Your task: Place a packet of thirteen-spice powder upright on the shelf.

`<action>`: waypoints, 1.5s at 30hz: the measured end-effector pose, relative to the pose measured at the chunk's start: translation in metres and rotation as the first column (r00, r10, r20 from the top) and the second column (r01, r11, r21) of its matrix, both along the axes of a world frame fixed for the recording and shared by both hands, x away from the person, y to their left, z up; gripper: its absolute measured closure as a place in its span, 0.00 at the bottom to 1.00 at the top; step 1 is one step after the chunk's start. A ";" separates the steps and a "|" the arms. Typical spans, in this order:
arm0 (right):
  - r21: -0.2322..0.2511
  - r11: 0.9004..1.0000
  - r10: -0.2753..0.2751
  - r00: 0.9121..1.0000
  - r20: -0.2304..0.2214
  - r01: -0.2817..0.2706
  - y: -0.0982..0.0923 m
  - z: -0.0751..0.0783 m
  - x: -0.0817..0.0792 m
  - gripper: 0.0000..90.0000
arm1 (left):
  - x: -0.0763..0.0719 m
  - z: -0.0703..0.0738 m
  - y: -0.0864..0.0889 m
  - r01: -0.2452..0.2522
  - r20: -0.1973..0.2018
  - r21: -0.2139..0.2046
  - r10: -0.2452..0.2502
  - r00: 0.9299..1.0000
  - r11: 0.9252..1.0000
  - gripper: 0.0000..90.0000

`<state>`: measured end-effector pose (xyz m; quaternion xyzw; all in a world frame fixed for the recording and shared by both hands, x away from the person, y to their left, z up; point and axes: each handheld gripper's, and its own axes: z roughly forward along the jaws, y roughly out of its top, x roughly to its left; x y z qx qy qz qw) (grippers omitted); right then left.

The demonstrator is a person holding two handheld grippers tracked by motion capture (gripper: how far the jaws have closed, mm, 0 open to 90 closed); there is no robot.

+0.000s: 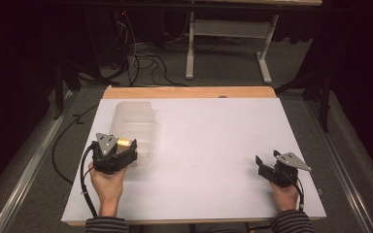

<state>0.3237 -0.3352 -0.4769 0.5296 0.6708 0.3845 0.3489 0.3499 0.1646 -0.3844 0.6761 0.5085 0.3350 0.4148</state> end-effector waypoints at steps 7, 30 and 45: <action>0.003 1.000 0.000 1.000 0.001 0.000 0.000 0.000 0.000 0.31 | -0.004 0.007 -0.006 0.026 0.022 0.003 -0.026 0.999 1.000 0.26; 0.005 1.000 -0.001 1.000 0.003 0.001 0.000 0.000 -0.001 0.31 | -0.014 0.015 -0.028 0.133 0.044 -0.029 -0.132 0.990 0.991 0.28; 0.003 1.000 0.001 1.000 0.004 -0.001 0.000 0.000 0.000 0.31 | -0.017 0.016 -0.043 0.197 0.037 -0.046 -0.195 0.980 0.979 0.29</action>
